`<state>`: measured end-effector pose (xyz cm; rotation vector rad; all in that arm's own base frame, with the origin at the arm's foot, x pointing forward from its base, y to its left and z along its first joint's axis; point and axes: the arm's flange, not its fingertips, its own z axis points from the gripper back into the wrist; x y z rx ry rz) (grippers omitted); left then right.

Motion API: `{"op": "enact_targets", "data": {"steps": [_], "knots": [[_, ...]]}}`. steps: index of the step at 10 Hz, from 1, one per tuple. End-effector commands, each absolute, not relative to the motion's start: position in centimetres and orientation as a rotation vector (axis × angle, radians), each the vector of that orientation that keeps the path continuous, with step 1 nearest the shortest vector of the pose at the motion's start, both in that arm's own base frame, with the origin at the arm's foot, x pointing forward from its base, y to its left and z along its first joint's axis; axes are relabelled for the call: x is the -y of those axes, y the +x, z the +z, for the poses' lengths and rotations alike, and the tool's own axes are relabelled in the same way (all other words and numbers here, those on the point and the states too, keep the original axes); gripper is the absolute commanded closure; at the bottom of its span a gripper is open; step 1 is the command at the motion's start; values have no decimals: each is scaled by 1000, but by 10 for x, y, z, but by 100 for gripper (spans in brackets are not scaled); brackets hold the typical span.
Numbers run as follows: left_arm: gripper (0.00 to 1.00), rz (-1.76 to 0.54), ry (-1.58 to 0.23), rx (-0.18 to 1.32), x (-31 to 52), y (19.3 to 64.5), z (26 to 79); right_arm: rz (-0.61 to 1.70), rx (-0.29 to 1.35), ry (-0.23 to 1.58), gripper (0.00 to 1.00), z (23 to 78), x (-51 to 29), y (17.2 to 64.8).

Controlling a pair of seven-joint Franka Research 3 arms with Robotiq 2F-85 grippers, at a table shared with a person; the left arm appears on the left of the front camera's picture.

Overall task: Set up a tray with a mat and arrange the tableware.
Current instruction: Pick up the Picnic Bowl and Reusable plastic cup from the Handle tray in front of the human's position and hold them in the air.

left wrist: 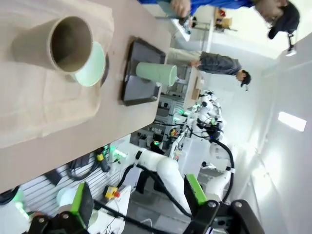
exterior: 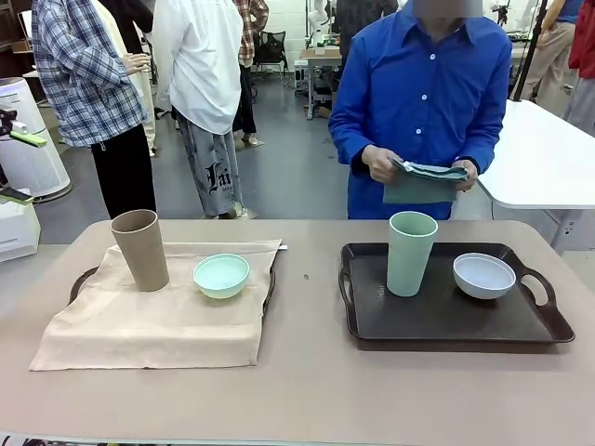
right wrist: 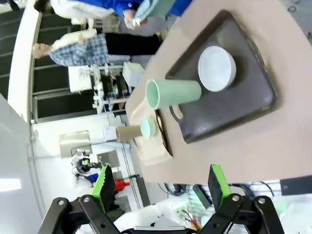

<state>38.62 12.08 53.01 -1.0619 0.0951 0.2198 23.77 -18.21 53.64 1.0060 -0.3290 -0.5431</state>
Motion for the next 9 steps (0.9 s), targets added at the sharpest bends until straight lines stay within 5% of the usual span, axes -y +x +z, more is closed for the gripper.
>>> {"op": "enact_targets", "data": {"steps": [1, 4, 9], "knots": [[0, 264, -1010, -141, -130, 389, 533, -482, 303, 964, 0, 542, 188, 236], [0, 183, -997, -58, -123, 382, 537, -449, 281, 891, 0, 546, 171, 240], [0, 250, -1028, -120, -128, 387, 527, -489, 296, 970, 0, 545, 179, 237]]}}
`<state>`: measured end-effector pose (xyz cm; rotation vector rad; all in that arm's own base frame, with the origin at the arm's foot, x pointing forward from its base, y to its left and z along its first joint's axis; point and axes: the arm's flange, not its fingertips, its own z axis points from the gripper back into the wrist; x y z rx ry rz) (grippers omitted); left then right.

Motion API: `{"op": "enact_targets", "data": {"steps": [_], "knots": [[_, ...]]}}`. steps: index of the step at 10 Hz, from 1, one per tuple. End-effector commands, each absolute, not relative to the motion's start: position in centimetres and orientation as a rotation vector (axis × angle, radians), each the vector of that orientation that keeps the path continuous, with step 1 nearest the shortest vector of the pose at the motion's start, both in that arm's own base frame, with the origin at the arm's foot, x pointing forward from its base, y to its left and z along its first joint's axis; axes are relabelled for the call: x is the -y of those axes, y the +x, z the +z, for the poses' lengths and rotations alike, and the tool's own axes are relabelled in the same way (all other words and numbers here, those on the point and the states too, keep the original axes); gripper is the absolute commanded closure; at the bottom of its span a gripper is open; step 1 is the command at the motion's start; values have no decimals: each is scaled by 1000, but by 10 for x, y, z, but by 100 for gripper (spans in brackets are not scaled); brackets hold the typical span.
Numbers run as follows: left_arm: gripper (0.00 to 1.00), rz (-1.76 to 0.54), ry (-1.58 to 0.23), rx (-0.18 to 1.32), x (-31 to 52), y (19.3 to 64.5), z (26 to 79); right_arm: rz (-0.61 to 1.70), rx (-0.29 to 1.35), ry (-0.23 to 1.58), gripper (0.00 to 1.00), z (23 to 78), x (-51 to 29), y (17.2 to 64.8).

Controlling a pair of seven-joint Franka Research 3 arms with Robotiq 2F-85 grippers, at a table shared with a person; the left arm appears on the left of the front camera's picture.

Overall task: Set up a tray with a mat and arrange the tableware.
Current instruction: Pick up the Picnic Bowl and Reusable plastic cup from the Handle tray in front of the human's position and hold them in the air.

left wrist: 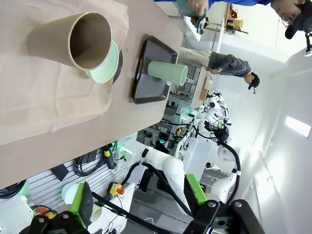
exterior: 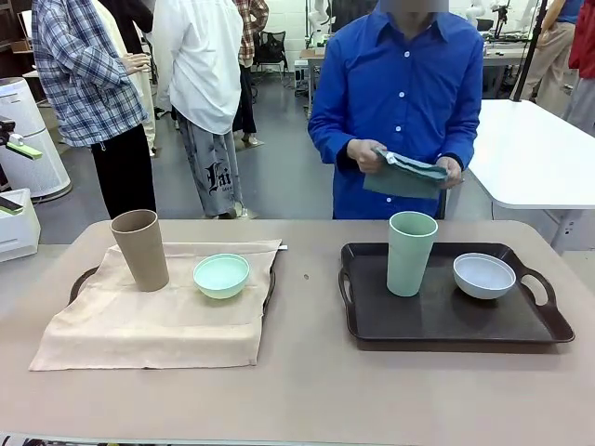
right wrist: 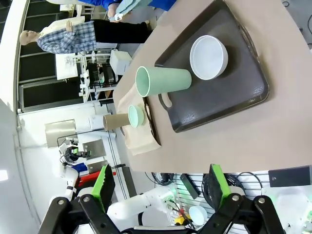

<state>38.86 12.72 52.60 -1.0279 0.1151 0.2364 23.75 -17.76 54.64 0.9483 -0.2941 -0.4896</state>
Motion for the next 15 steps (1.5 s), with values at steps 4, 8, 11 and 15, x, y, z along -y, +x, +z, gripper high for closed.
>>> {"op": "enact_targets", "data": {"steps": [4, 8, 11, 15], "knots": [[0, 250, -1028, -120, -128, 387, 527, -490, 295, 950, 0, 546, 178, 238], [0, 250, -1028, -120, -128, 387, 527, -490, 295, 950, 0, 546, 178, 238], [0, 92, -968, -71, -111, 386, 533, -491, 300, 907, 0, 547, 178, 245], [0, -315, -594, 80, -7, 393, 564, -316, 226, 638, 0, 559, 139, 262]]}}
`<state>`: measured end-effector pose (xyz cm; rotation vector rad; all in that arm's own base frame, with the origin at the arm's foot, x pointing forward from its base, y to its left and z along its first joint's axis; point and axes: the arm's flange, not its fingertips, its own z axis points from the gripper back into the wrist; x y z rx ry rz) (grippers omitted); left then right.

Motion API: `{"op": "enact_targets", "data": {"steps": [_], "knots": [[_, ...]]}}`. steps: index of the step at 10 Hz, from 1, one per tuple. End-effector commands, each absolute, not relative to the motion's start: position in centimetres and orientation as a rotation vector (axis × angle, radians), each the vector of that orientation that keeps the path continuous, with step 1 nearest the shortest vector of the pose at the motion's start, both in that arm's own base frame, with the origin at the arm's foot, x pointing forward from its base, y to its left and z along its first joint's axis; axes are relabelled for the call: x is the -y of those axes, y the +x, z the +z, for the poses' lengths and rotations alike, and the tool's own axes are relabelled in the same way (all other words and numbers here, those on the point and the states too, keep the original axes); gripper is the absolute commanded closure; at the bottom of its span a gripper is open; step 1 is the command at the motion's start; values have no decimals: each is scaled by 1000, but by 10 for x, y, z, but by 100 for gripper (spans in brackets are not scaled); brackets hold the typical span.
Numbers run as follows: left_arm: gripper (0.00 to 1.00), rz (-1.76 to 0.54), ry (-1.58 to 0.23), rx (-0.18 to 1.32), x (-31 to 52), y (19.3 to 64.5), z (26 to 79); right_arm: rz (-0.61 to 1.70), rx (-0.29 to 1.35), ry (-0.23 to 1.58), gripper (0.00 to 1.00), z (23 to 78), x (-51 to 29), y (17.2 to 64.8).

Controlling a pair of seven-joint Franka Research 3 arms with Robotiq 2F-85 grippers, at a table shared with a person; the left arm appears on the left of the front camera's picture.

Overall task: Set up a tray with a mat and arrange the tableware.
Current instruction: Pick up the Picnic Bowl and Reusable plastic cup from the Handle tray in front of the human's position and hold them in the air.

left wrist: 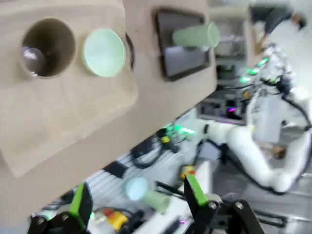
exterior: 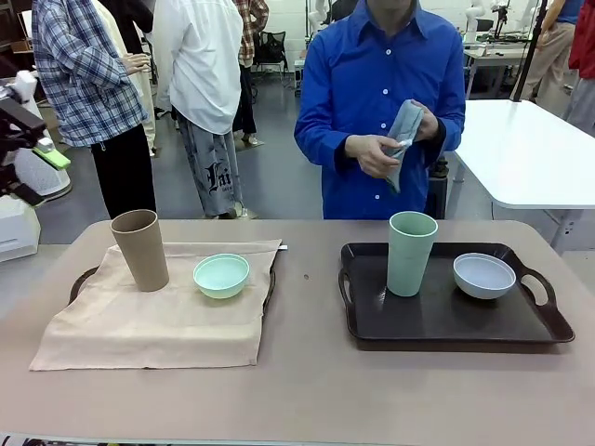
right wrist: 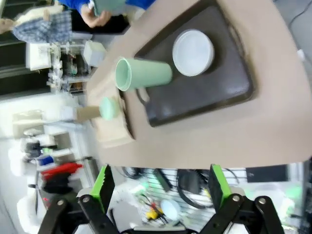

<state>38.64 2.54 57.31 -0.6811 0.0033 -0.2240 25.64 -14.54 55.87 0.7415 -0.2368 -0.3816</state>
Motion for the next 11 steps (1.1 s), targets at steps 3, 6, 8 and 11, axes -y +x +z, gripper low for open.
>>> {"op": "enact_targets", "data": {"steps": [3, 6, 8, 11], "knots": [[0, -700, -341, 107, 107, 397, 568, -208, 208, 437, 0, 550, 98, 282], [0, -1006, -335, 110, 196, 391, 569, -110, 207, 245, 0, 527, 47, 294], [0, -1073, -415, 132, 247, 387, 566, -73, 220, 147, 0, 509, 22, 301], [0, -1048, -351, 115, 242, 379, 565, -54, 201, 201, 0, 522, 29, 301]]}}
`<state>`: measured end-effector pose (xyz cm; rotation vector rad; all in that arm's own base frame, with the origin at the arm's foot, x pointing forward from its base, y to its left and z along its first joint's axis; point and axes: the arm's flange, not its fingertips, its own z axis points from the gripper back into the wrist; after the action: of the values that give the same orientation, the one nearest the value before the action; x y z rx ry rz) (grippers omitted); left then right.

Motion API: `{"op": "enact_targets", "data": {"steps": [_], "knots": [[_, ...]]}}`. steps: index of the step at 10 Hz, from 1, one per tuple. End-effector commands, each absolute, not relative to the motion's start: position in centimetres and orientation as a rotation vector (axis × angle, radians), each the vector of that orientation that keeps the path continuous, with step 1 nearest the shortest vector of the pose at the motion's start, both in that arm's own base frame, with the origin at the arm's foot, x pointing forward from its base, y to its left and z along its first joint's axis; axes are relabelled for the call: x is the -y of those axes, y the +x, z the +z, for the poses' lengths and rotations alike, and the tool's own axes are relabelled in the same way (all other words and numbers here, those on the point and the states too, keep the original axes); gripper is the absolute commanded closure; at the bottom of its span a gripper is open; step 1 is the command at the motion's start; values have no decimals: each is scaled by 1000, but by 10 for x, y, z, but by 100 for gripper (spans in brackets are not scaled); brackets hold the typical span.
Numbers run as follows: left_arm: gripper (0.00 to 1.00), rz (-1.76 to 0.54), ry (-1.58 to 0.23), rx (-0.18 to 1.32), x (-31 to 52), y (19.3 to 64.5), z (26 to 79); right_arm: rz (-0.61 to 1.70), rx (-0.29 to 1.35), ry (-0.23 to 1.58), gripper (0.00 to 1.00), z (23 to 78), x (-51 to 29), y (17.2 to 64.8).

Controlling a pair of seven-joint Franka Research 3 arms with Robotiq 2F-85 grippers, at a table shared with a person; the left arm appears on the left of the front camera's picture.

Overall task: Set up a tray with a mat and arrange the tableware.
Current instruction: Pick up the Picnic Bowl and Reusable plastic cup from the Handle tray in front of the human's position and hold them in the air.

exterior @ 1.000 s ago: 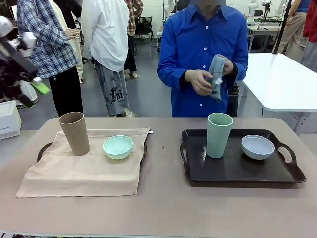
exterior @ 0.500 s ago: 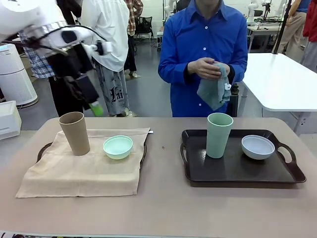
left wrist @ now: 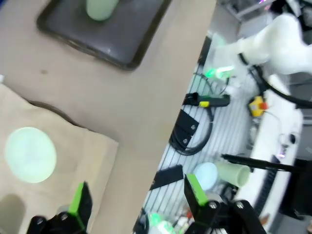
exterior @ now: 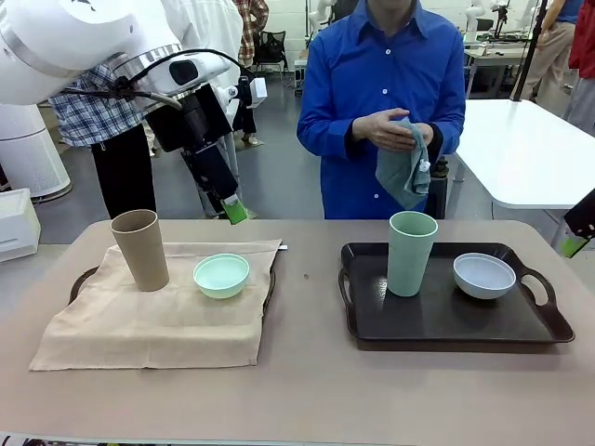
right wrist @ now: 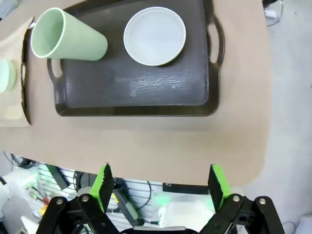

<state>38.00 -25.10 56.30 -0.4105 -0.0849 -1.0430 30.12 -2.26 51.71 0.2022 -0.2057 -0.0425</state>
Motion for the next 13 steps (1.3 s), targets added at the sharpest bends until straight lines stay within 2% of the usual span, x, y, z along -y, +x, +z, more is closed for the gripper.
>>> {"op": "enact_targets", "data": {"steps": [1, 2, 3, 4, 7, 11, 13], "knots": [[0, -1048, -351, 115, 242, 379, 565, -54, 201, 201, 0, 522, 29, 301], [0, -1043, -410, 85, 251, 380, 563, -54, 201, 201, 0, 522, 29, 301], [0, -1194, -289, 186, 253, 380, 560, -46, 210, 212, 0, 519, 26, 301], [0, -1325, -296, 291, 280, 398, 569, -29, 182, 174, 0, 521, 10, 326], [0, -1510, -251, 390, 356, 448, 572, 54, 148, 232, 0, 531, -26, 354], [0, -1682, -438, 425, 399, 506, 530, -9, 162, 227, 0, 517, -22, 387], [0, -1671, -607, 409, 410, 528, 504, -9, 154, 235, 0, 506, -31, 401]]}}
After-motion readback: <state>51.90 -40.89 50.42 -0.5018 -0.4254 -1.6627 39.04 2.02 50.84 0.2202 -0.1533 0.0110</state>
